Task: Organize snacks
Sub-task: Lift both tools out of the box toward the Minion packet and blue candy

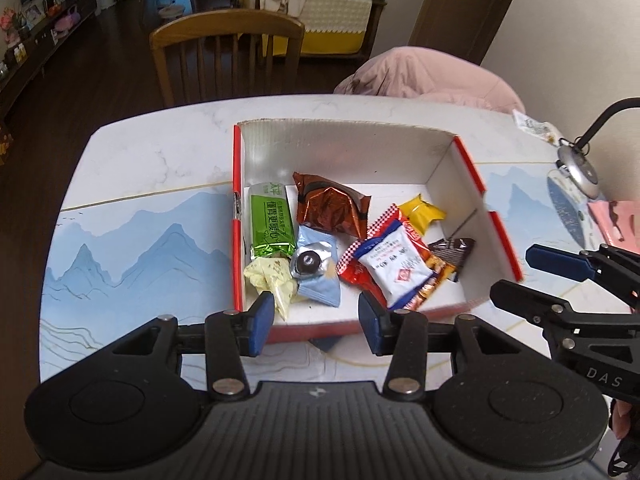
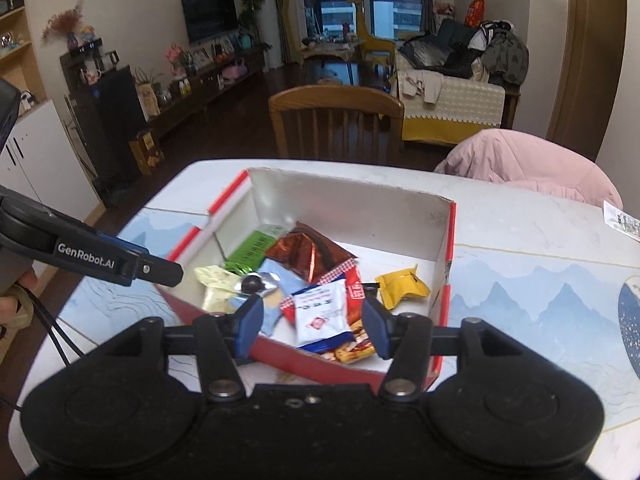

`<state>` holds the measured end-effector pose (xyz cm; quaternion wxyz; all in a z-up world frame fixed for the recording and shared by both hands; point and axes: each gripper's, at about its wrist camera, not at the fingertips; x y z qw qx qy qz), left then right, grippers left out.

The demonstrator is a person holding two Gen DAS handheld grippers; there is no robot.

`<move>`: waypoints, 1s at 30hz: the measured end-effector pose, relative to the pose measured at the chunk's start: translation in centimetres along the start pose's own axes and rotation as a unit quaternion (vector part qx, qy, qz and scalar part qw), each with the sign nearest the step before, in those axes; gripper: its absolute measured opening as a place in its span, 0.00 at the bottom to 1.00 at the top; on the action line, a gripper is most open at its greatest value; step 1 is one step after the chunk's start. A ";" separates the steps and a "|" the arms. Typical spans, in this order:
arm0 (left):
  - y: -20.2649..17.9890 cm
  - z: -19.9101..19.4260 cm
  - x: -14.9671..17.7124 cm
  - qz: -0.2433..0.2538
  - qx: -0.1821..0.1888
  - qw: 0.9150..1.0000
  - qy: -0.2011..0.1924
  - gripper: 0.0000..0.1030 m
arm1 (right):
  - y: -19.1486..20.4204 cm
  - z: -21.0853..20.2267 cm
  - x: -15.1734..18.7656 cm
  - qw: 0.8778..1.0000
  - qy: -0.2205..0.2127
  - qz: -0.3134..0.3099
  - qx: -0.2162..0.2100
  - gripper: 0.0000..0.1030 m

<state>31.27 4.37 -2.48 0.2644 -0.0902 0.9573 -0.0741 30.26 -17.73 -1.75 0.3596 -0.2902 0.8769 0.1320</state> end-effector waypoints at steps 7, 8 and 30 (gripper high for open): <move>0.3 -3.3 2.9 -0.002 0.011 1.000 -0.017 0.53 | 1.5 -2.3 1.2 1.000 -0.015 0.009 -0.008 0.74; 0.4 -3.6 3.4 0.000 0.012 1.000 -0.018 0.54 | 1.8 -2.6 1.5 1.000 -0.016 0.010 -0.009 0.75; 5.0 -5.5 12.3 -0.069 -0.005 0.996 -0.049 0.75 | 5.9 -2.6 7.8 0.999 -0.001 -0.015 -0.028 1.00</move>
Point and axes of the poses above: each gripper's, at about its wrist camera, not at the fingertips, and z roughly the way its jaws point, y to its left, x to its underside, and after that the axes turned 5 degrees about -z, right-handed
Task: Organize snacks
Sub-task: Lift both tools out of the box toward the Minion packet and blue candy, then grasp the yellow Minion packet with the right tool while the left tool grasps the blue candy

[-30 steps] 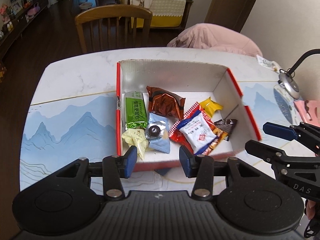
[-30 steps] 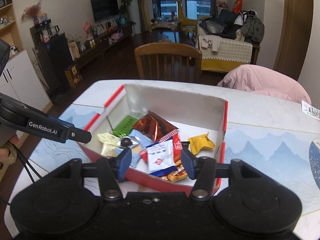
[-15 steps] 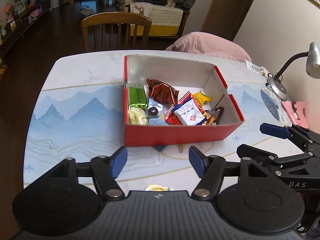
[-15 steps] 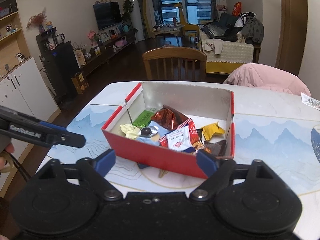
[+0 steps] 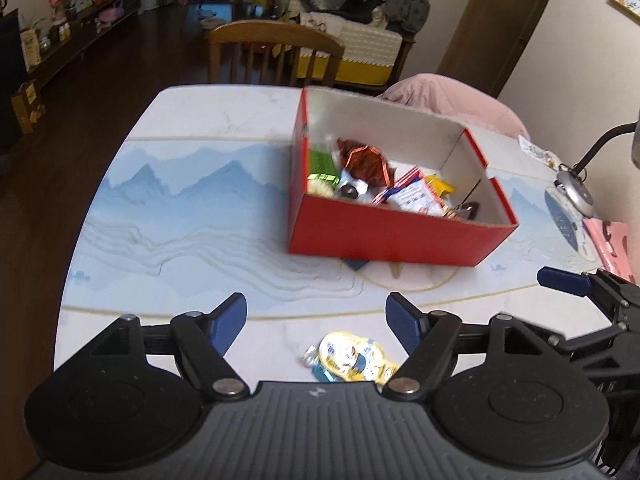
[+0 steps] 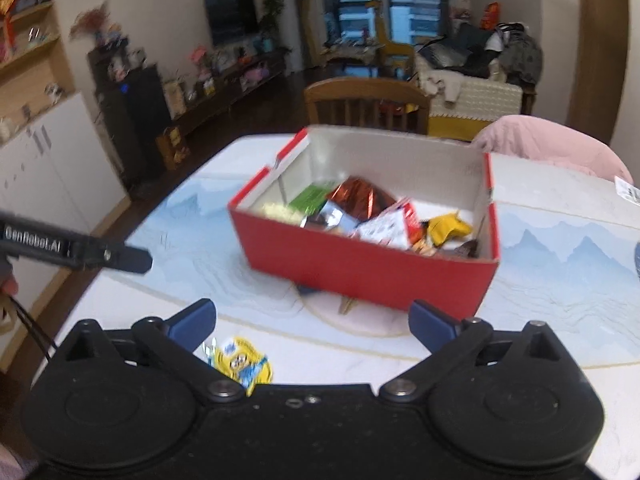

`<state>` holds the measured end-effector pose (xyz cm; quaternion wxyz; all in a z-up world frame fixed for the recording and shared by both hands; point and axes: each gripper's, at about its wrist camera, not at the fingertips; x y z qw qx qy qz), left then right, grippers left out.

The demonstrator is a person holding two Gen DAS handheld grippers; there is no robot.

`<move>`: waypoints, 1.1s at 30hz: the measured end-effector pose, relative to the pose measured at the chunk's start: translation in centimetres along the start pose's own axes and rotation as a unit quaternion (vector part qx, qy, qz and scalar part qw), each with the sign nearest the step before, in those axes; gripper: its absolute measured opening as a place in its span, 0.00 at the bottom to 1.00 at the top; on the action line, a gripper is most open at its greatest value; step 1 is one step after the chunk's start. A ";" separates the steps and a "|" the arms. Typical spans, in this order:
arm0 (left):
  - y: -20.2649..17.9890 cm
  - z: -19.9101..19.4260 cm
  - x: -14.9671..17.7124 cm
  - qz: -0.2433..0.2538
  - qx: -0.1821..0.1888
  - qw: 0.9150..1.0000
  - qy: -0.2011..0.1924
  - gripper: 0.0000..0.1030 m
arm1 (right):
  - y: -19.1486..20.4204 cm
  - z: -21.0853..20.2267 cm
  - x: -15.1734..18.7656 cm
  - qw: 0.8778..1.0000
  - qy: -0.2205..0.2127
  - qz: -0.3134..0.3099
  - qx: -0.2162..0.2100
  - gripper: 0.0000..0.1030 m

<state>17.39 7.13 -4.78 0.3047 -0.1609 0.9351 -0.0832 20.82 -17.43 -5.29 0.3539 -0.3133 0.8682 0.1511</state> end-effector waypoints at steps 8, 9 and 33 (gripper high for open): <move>1.6 3.2 2.5 -0.042 -0.021 0.997 0.054 0.75 | 2.3 3.2 3.3 0.995 0.069 -0.060 -0.037 0.98; 1.7 3.6 2.7 -0.046 -0.026 0.997 0.060 0.75 | 2.6 3.5 3.6 0.994 0.076 -0.070 -0.039 0.98; 3.5 7.0 4.9 -0.124 -0.080 0.984 0.101 0.75 | 4.6 12.0 4.4 0.965 0.129 -0.197 -0.113 0.71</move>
Point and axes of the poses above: each gripper's, at about its wrist camera, not at the fingertips, and z roughly the way its jaws point, y to its left, x to its underside, and after that the axes turned 5 degrees about -z, right-handed
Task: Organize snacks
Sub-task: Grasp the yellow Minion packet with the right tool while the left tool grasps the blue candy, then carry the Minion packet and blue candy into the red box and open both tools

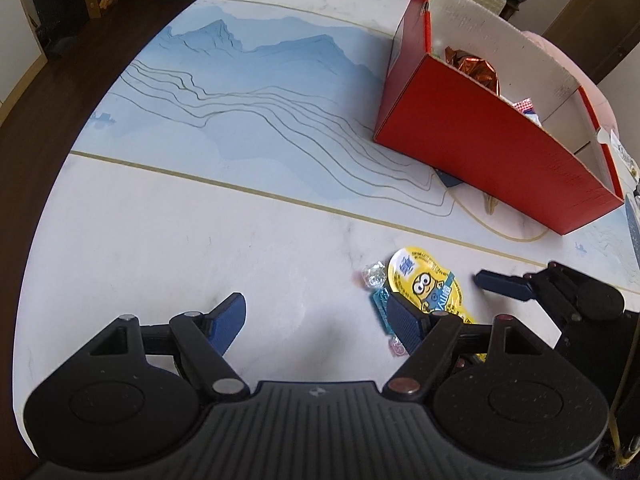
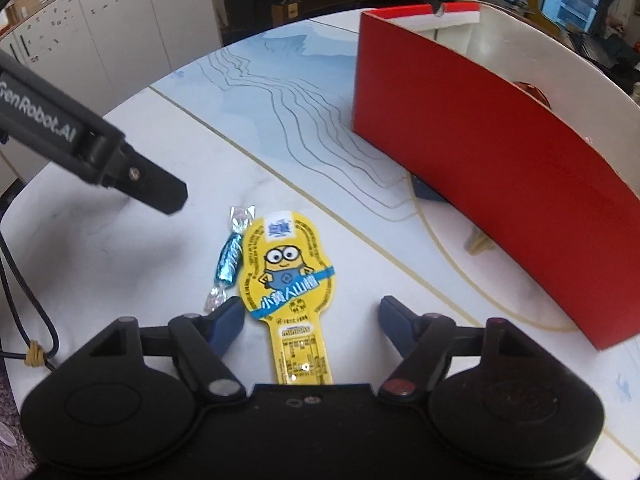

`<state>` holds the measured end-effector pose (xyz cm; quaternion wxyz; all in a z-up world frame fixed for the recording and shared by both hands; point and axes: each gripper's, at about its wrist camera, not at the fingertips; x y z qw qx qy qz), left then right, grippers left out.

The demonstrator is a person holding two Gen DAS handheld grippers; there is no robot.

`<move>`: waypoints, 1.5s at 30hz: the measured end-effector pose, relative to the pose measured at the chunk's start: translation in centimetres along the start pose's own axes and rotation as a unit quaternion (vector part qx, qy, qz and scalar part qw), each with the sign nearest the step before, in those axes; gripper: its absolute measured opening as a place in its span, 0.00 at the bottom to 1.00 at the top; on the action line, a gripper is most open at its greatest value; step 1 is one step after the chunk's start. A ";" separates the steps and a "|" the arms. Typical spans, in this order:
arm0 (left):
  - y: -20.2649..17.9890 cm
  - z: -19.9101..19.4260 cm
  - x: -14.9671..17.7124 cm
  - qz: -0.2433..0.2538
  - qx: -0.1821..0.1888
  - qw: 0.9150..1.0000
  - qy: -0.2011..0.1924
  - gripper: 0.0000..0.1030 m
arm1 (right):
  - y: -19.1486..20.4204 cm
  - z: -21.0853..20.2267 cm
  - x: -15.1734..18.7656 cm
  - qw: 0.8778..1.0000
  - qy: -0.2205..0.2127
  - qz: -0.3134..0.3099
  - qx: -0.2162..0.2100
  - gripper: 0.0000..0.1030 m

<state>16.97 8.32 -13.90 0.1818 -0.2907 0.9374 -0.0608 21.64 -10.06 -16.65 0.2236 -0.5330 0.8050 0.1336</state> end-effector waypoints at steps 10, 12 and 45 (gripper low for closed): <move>-2.0 1.7 -0.5 0.015 0.007 0.999 0.033 0.75 | -0.6 -0.3 -0.3 1.000 -0.010 -0.019 -0.020 0.44; -2.4 2.3 -0.7 0.008 0.014 0.999 0.044 0.75 | -0.7 -0.4 -0.1 1.000 -0.010 -0.022 -0.014 0.43; -5.0 3.2 -0.3 0.026 0.020 0.998 0.045 0.12 | -4.6 -5.7 3.5 0.991 -0.042 0.120 0.035 0.22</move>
Point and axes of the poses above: each gripper's, at about its wrist camera, not at the fingertips, and z roughly the way its jaws point, y to its left, x to its underside, and after that the axes turned 5 degrees about -z, right-handed
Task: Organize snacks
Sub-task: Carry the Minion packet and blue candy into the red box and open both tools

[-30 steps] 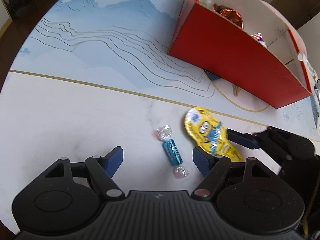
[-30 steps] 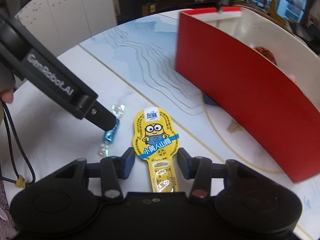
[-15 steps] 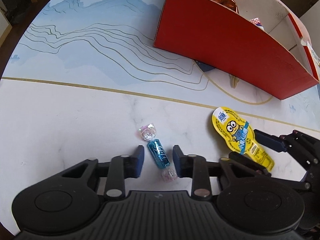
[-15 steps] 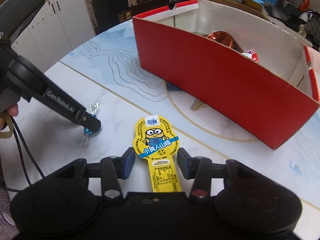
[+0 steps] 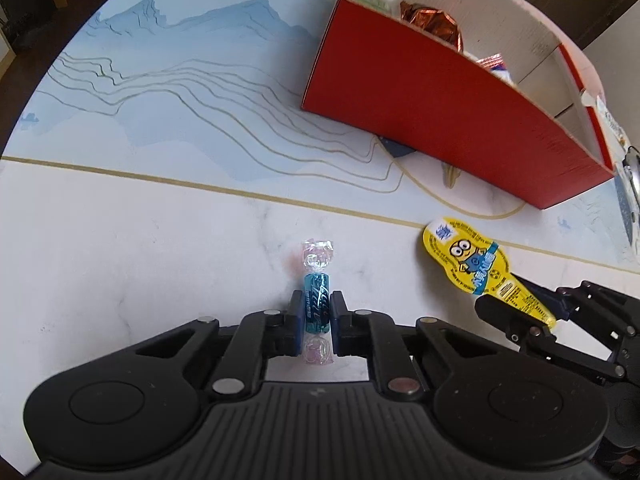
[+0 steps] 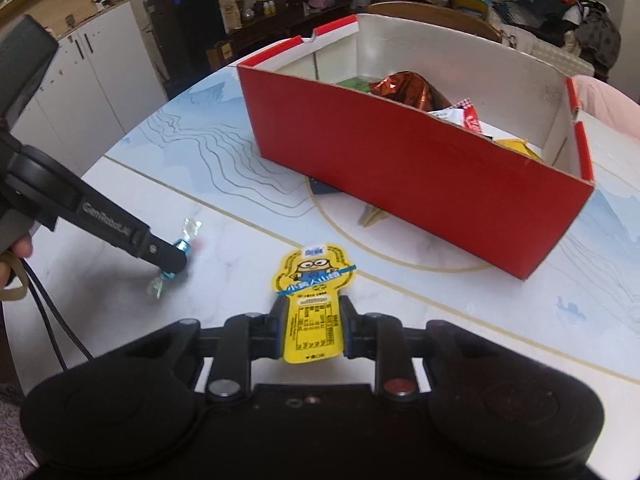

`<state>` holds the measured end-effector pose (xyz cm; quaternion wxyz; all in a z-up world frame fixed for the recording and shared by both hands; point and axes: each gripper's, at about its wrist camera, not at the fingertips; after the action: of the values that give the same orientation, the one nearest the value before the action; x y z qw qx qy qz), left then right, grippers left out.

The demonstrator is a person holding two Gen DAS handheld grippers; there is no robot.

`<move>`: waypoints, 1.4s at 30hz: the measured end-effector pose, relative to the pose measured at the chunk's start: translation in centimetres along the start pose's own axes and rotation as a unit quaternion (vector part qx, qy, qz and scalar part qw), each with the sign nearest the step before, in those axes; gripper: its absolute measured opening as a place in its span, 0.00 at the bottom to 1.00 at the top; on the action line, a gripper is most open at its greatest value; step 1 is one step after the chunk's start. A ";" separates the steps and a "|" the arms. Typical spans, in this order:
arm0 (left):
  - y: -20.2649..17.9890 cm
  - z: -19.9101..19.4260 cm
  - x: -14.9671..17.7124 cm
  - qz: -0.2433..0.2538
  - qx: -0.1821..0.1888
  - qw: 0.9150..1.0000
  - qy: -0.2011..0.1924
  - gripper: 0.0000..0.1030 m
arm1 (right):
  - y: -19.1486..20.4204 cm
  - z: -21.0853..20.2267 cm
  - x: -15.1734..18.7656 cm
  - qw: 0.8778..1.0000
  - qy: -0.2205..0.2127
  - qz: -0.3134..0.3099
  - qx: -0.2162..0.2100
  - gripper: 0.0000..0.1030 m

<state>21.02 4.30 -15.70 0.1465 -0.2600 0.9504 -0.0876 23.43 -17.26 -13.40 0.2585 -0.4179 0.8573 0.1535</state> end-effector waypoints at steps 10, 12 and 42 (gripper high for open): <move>0.2 -1.6 -0.1 0.002 0.012 1.000 -0.013 0.12 | 0.1 -1.0 -0.3 1.000 -0.008 0.005 0.019 0.22; 0.2 -2.3 -0.3 0.006 0.018 1.000 -0.017 0.12 | 0.2 -1.7 -0.4 1.000 -0.018 0.007 0.021 0.22; -10.5 -8.2 -13.3 0.108 0.036 0.987 -0.112 0.12 | -8.8 -5.8 -10.0 0.983 -0.124 0.083 0.104 0.22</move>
<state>34.20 3.01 -2.35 0.2696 -0.1585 0.9468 -0.0759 33.73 -19.01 -3.35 0.3910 -0.2940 0.8617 0.1346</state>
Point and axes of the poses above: each gripper's, at about its wrist camera, not at the fingertips, and z roughly the way its jaws point, y to its left, x to its underside, and after that the axes turned 5 degrees about -z, right-handed
